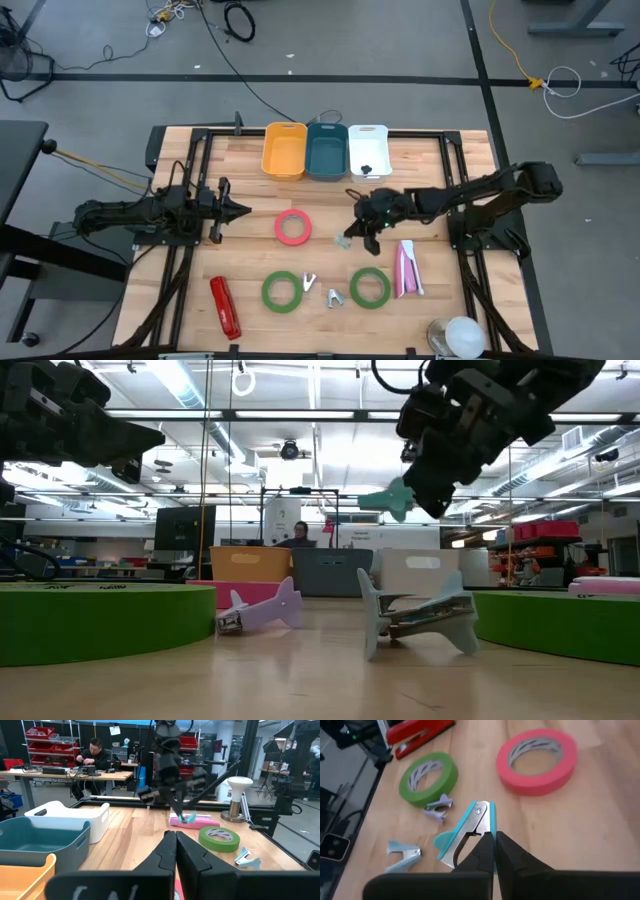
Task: Pick and place Stapler, Stapler remover, tape
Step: Put the top blue staple remover into the white bin
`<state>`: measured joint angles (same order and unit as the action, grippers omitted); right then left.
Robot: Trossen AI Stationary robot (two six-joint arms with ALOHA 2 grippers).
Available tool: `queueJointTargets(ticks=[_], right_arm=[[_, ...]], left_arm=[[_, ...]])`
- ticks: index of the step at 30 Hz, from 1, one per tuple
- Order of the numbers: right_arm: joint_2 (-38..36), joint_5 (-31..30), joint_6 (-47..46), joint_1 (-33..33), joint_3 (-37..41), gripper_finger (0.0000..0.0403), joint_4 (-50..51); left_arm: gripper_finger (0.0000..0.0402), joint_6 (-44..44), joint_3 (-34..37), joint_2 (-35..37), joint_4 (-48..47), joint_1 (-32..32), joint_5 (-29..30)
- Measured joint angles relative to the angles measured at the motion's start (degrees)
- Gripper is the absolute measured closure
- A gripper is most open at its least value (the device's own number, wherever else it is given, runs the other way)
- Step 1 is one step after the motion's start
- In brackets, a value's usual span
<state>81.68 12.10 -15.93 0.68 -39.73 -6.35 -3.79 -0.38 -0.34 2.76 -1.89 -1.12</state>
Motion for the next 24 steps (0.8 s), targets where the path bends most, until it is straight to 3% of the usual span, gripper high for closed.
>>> queueJointTargets(ticks=[13, 24], right_arm=[[-6.4, -1.3, 5.7, -14.7, 0.0, 0.0396, 3.9], [-6.6, -8.1, 8.9, -27.9, 0.0, 0.0396, 4.5]], left_arm=[[0.0392, 0.0, 0.0, 0.0, 0.0, 0.0, 0.0], [0.0392, 0.0, 0.0, 0.0, 0.0, 0.0, 0.0]])
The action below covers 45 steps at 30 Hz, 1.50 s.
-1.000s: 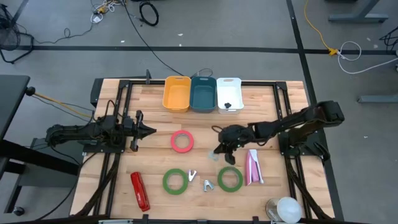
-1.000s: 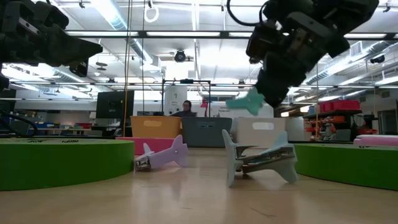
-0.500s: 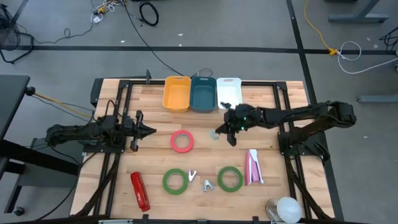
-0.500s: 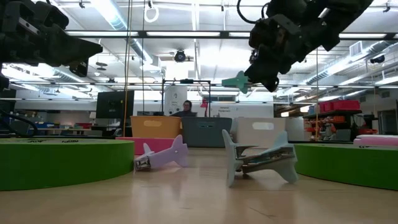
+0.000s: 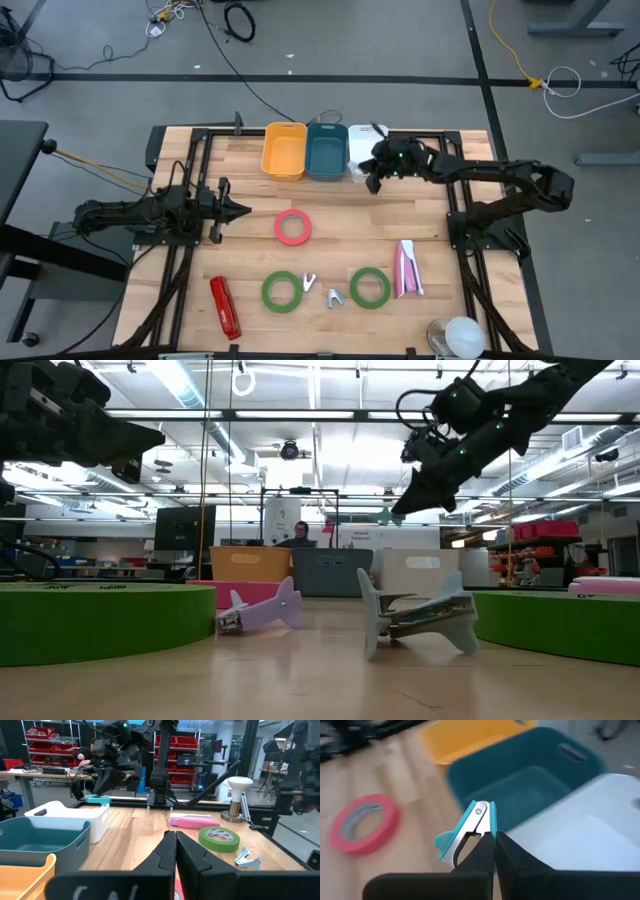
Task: Pick and place Stapler, Stapler remover, tape
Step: Put the top blue staple remover into the white bin
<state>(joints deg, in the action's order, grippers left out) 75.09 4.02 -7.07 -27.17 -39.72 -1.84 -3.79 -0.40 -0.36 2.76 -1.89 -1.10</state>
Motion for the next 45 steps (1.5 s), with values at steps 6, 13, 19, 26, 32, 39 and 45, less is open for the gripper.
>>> queueJointTargets(ticks=[6, 13, 19, 26, 32, 39, 45], right_arm=[[0.0, -4.2, -1.0, -4.9, 0.0, 0.0396, 0.0], [0.0, -4.6, -1.1, -8.3, 0.0, 0.0396, 0.0], [0.0, -5.0, -0.8, -9.6, 0.0, 0.0396, 0.1], [1.3, -8.6, 0.6, -10.4, 0.0, 0.0396, 0.6], [3.3, -9.4, 0.5, -11.3, 0.0, 0.0396, 0.7], [4.5, -9.9, 0.5, -12.2, 0.0, 0.0396, 0.7], [4.5, -11.1, 0.2, -12.1, 0.0, 0.0387, 0.6]], left_arm=[[0.0392, 0.0, 0.0, 0.0, 0.0, 0.0, 0.0], [0.0392, 0.0, 0.0, 0.0, 0.0, 0.0, 0.0], [0.0392, 0.0, 0.0, 0.0, 0.0, 0.0, 0.0], [0.0392, 0.0, 0.0, 0.0, 0.0, 0.0, 0.0], [0.0392, 0.0, 0.0, 0.0, 0.0, 0.0, 0.0], [0.0392, 0.0, 0.0, 0.0, 0.0, 0.0, 0.0], [0.0392, 0.0, 0.0, 0.0, 0.0, 0.0, 0.0]])
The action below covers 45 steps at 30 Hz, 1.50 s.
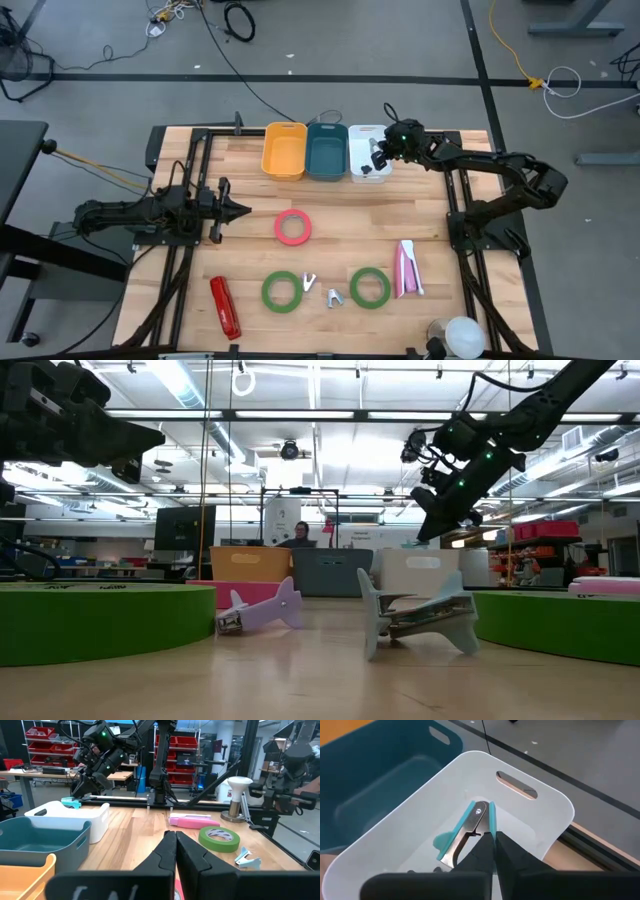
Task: Pick and place Stapler, Stapler remover, tape
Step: Put the top blue staple remover into the white bin, then put the pink stapler into the dark blue bin
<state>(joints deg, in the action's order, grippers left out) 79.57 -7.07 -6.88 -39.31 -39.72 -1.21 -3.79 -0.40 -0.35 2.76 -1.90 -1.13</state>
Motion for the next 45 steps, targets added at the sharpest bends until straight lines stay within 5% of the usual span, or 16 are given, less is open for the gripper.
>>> queueJointTargets(ticks=[20, 29, 45], right_arm=[[0.0, 1.3, -0.1, 0.0, 0.0, 0.0243, 0.0], [-1.6, 8.0, 0.3, 0.1, 0.0, 0.0234, -0.1], [-10.8, 8.1, 2.4, 7.3, 0.0, 0.0234, 2.3]], left_arm=[[0.0392, 0.0, 0.0, 0.0, 0.0, 0.0, 0.0], [0.0392, 0.0, 0.0, 0.0, 0.0, 0.0, 0.0], [0.0392, 0.0, 0.0, 0.0, 0.0, 0.0, 0.0]])
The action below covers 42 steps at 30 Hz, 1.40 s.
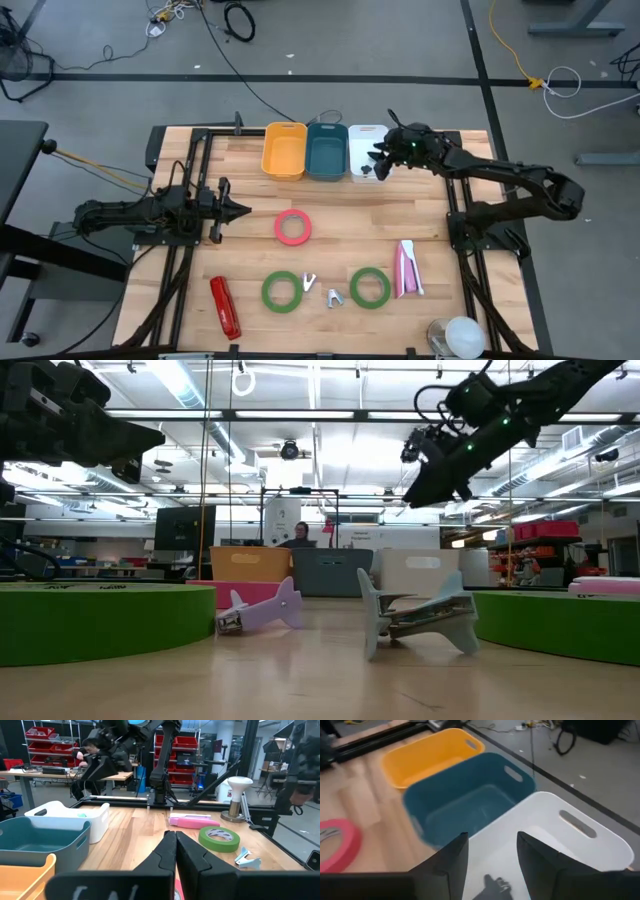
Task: Pick and place Stapler, Stapler remover, tape
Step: Put the pink stapler into the dark blue bin
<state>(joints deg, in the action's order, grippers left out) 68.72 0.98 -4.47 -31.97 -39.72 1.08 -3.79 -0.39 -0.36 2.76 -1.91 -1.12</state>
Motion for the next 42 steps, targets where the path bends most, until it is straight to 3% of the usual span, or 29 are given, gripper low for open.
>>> queueJointTargets(ticks=[14, 33, 42], right_arm=[[-8.3, 0.1, 5.5, 10.2, 0.0, 0.0234, 7.7], [-8.6, 9.3, 13.6, 23.1, 0.0, 0.0234, 8.8], [-8.6, 9.6, 15.8, 27.9, 0.0, 0.0234, 11.5]], left_arm=[[0.0392, 0.0, 0.0, 0.0, 0.0, 0.0, 0.0], [0.0392, 0.0, 0.0, 0.0, 0.0, 0.0, 0.0], [0.0392, 0.0, 0.0, 0.0, 0.0, 0.0, 0.0]])
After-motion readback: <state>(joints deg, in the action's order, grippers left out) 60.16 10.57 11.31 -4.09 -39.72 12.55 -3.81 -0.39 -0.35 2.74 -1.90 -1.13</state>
